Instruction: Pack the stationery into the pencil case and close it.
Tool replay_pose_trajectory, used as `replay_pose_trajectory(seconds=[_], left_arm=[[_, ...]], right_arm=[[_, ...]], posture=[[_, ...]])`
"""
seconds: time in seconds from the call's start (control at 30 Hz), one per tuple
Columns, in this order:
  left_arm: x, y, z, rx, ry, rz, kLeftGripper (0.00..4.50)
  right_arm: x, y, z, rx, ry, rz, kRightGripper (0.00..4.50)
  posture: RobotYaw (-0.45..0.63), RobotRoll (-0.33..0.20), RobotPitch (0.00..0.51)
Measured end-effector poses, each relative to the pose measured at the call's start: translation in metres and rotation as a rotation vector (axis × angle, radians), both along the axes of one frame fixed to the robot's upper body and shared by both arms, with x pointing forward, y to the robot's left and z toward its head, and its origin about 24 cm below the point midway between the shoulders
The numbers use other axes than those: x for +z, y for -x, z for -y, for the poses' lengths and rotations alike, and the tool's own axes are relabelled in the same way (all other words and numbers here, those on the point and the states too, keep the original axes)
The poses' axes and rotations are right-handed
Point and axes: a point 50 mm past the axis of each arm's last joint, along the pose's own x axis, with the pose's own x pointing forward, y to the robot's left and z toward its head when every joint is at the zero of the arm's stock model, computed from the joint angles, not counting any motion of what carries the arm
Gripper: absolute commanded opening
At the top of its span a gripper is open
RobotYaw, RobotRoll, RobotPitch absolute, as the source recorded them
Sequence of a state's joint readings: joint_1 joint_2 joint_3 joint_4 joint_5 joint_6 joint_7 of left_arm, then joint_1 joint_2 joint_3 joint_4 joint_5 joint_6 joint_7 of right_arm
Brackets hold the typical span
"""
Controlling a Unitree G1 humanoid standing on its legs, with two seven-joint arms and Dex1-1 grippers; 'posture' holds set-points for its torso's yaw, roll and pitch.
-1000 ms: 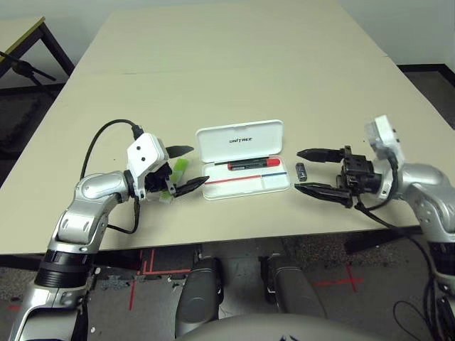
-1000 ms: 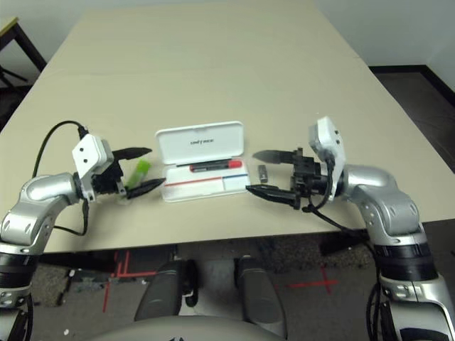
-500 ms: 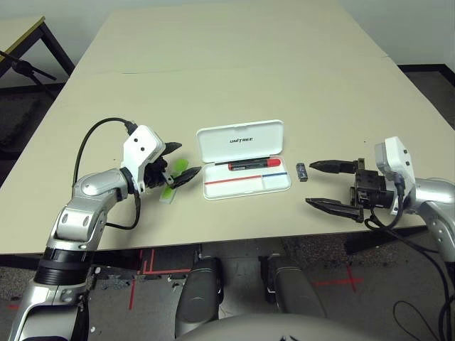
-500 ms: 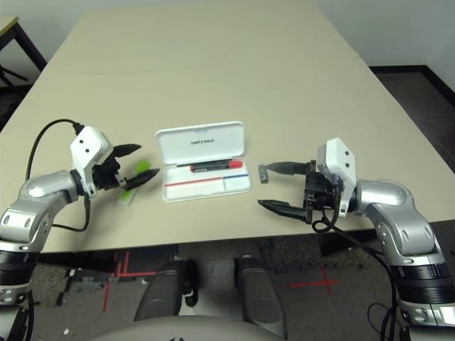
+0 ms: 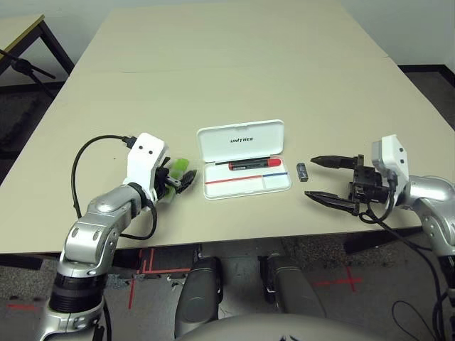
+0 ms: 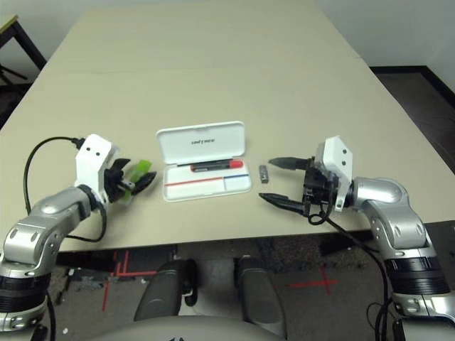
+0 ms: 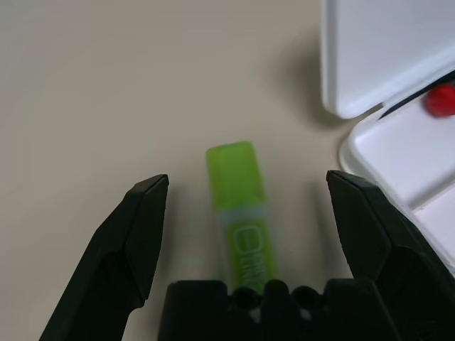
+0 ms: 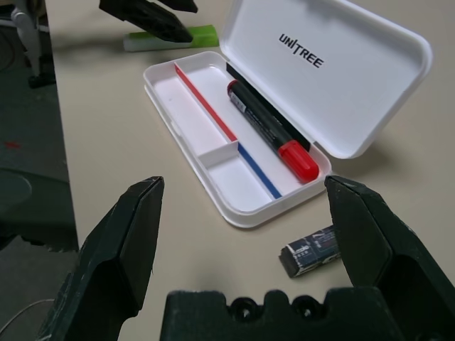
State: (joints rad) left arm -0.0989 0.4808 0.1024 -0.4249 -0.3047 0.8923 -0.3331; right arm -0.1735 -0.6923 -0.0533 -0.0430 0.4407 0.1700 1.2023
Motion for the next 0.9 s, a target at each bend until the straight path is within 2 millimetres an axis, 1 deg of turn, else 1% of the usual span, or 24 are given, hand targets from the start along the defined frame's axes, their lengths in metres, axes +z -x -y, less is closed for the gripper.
replay_pose_trajectory(seconds=[0.17, 0.3, 0.57, 0.67, 0.83, 0.9], left_arm=[[-0.003, 0.002, -0.009, 0.085, 0.001, -0.014, 4.50], [-0.014, 0.008, -0.008, 0.099, 0.013, -0.070, 4.50], [-0.015, 0.010, -0.004, 0.104, 0.012, -0.077, 4.50], [-0.015, 0.010, -0.002, 0.095, 0.012, -0.075, 3.88], [-0.014, 0.009, -0.001, 0.087, 0.024, -0.081, 2.07], [-0.013, 0.009, -0.003, 0.081, 0.028, -0.089, 1.26]], right_arm=[[0.000, -0.001, 0.000, 0.000, 0.000, 0.010, 4.48], [0.000, -0.001, 0.000, 0.000, 0.001, 0.012, 4.48], [0.000, -0.002, -0.001, 0.000, 0.001, 0.021, 4.48], [0.000, -0.003, -0.004, 0.004, -0.007, 0.031, 4.50], [0.001, -0.005, -0.006, 0.007, -0.010, 0.039, 4.50], [0.001, -0.005, -0.007, 0.008, -0.013, 0.042, 4.50]], posture=[[0.02, 0.000, 0.151], [0.02, 0.000, 0.153], [0.02, 0.000, 0.153], [0.02, 0.000, 0.153], [0.02, 0.000, 0.152], [0.02, 0.000, 0.150]])
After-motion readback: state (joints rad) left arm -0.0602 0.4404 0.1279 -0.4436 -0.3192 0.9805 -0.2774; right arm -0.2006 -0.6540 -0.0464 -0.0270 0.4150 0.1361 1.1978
